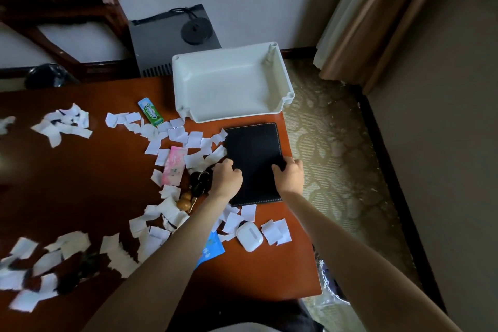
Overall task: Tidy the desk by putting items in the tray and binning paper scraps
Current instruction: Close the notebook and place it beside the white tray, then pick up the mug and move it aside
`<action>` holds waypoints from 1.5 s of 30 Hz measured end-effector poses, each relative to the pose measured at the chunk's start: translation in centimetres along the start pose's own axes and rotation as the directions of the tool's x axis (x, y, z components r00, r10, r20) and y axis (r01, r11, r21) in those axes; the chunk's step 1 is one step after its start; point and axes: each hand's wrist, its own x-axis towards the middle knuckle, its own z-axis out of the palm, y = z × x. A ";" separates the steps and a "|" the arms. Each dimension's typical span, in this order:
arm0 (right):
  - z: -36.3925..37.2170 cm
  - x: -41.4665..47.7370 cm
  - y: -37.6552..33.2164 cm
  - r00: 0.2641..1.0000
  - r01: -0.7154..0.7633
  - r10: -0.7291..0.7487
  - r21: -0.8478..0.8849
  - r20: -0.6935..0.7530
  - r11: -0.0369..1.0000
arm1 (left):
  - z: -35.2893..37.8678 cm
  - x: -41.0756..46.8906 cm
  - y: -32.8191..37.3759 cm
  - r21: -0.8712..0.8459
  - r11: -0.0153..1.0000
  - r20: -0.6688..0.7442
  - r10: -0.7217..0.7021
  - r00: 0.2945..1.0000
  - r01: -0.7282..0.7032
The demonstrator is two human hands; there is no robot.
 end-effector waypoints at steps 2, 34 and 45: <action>-0.3 -0.3 -0.3 1.000 -0.010 0.011 -0.056 0.014 0.998 | -0.6 -0.3 -0.2 0.041 0.998 -0.009 0.055 0.998 -0.055; 40.2 -26.3 -33.6 0.536 0.841 -0.456 -0.403 0.710 0.362 | -39.7 1.8 -42.2 0.087 0.979 -0.380 -0.140 0.915 0.186; 39.3 -24.6 -32.6 0.719 0.637 -0.467 -0.221 0.515 0.739 | -38.6 2.8 -42.0 -0.063 0.980 -0.391 0.149 0.908 -0.187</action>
